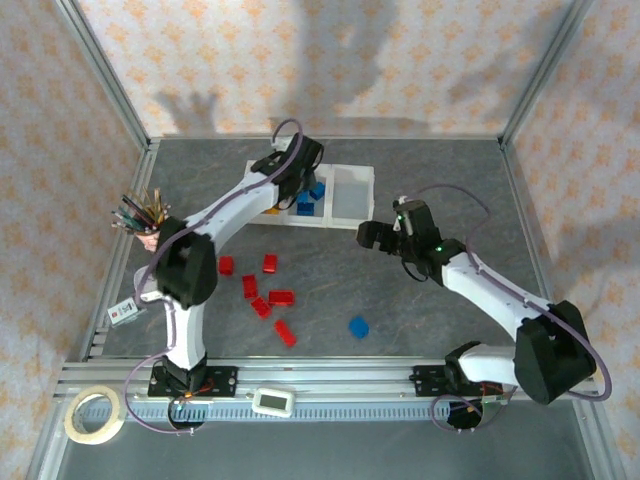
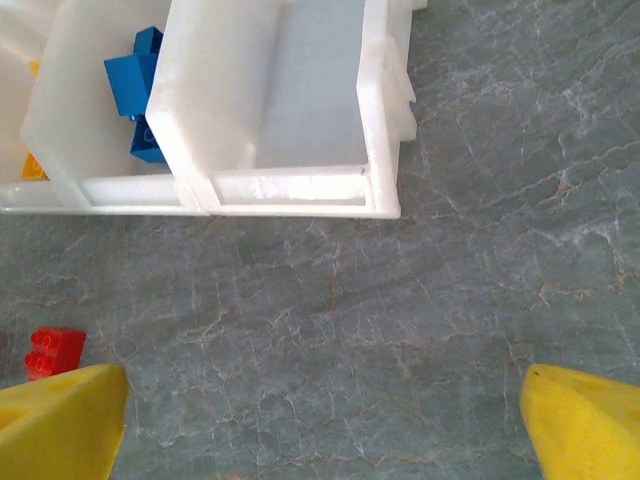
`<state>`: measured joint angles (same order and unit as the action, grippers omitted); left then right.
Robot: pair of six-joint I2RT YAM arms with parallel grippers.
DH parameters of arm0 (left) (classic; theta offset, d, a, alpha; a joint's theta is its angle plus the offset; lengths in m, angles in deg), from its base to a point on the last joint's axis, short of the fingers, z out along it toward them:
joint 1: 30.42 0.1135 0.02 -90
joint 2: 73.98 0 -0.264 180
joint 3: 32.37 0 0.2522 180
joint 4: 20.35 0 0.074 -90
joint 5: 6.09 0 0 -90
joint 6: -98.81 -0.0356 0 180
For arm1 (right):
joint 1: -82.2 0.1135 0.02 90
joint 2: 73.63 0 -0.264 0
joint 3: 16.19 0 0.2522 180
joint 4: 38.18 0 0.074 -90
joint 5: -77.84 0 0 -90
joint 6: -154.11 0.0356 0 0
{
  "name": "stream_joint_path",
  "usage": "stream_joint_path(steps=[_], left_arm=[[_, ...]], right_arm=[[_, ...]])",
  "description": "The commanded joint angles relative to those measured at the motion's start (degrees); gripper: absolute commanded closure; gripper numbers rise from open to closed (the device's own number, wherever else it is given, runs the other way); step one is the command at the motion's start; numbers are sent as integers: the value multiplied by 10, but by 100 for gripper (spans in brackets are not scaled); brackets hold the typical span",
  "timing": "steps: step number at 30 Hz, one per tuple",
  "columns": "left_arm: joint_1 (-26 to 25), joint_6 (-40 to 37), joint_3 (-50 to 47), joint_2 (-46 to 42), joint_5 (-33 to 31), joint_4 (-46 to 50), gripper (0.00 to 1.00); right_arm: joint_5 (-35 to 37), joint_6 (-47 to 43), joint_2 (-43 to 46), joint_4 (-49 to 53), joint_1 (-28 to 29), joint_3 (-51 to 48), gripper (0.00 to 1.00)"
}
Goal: Sort the legos into containers by color
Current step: Place the lego in the container, then pick up the lego from the bottom-center of the table.
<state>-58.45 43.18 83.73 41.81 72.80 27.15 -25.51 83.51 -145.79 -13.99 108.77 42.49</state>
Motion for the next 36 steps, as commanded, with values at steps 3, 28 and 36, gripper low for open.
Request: stream_joint_path(steps=[3, 28, 36], left_arm=[[6, -50, 130, 108, -32, 37, 54], [-9, -54, -96, -140, 111, -63, 20], [-57, -37, -355, -339, 141, -131, 4]], right_arm=[[32, -17, -27, 24, -2, 45, 0], [55, -24, -6, 155, 59, 50, 0], [66, 7, 31, 171, 115, -5, 0]])
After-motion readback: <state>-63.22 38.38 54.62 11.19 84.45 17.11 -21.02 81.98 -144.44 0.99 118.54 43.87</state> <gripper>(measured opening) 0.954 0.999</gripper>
